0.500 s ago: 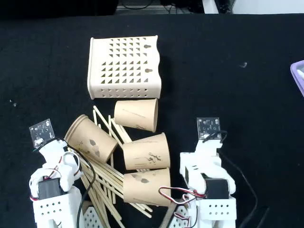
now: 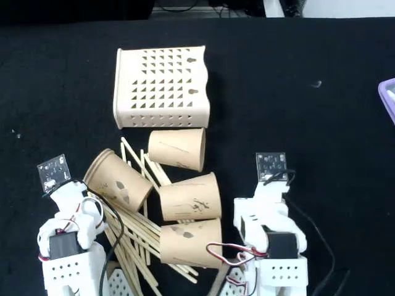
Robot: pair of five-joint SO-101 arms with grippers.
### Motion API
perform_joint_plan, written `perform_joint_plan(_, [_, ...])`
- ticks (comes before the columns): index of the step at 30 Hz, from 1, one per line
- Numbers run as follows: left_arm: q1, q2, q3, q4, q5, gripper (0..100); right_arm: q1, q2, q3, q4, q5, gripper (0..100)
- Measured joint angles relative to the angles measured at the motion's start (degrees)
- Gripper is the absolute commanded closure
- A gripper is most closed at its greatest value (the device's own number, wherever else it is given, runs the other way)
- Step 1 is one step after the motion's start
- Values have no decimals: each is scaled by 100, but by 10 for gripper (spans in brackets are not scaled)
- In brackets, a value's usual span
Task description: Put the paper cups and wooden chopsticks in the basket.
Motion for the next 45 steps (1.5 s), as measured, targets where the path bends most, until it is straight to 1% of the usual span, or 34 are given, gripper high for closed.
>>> perform_joint_plan(34, [0, 0, 0, 0, 0, 970, 0, 0, 0, 0, 0, 986])
perform_joint_plan(43, [466, 0, 0, 0, 0, 970, 0, 0, 0, 0, 0, 986])
perform_joint_plan(45, [686, 0, 0, 0, 0, 970, 0, 0, 0, 0, 0, 985])
